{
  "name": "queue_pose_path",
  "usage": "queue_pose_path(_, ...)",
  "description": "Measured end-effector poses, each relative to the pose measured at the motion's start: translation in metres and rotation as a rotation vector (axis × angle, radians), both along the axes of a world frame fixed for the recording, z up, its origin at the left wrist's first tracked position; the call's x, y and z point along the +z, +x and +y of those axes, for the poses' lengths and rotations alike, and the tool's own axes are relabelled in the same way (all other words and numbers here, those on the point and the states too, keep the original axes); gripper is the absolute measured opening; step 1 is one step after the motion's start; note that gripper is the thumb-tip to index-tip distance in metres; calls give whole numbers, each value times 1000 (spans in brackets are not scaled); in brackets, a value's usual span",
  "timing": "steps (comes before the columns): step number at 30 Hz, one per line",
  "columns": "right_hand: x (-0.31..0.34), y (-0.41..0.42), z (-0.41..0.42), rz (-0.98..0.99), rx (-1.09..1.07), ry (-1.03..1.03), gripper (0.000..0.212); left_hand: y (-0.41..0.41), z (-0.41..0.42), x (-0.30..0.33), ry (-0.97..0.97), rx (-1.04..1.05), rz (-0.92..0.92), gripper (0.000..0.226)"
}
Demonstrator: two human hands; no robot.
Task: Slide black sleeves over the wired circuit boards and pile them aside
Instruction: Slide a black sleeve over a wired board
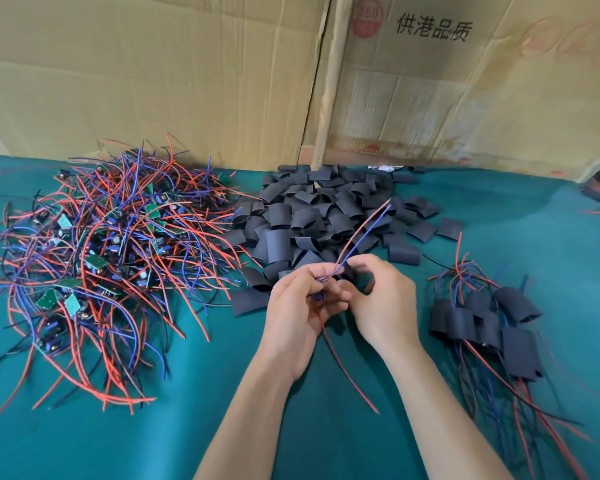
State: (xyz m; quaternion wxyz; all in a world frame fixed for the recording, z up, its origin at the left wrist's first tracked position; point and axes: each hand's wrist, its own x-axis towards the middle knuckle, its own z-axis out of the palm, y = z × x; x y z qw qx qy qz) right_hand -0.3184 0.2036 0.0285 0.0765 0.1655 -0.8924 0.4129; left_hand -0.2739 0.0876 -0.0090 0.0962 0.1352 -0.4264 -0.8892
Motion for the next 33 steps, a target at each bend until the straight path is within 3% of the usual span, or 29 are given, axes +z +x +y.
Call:
queue_pose_path(12, 8, -7, 13, 18, -54, -258, 15, 16, 11, 28, -102, 117, 20, 17)
queue_pose_path(16, 17, -3, 22, -82, -96, -459, 9, 19, 13, 35, -131, 112, 18, 19)
queue_pose_path(19, 24, 5, 21, -148, 17, -466, 3, 20, 15, 36, -199, 105, 46, 14)
queue_pose_path(26, 37, 17, 20, -267, 228, -561, 25, 24, 14, 35, -340, 128, 37, 11)
queue_pose_path(29, 40, 23, 18, -318, 318, -542, 35, 23, 15, 36, -313, 138, 38, 9)
queue_pose_path(33, 38, 27, 15, -159, 264, -380, 46, 22, 14, 33, -284, 156, 35, 8)
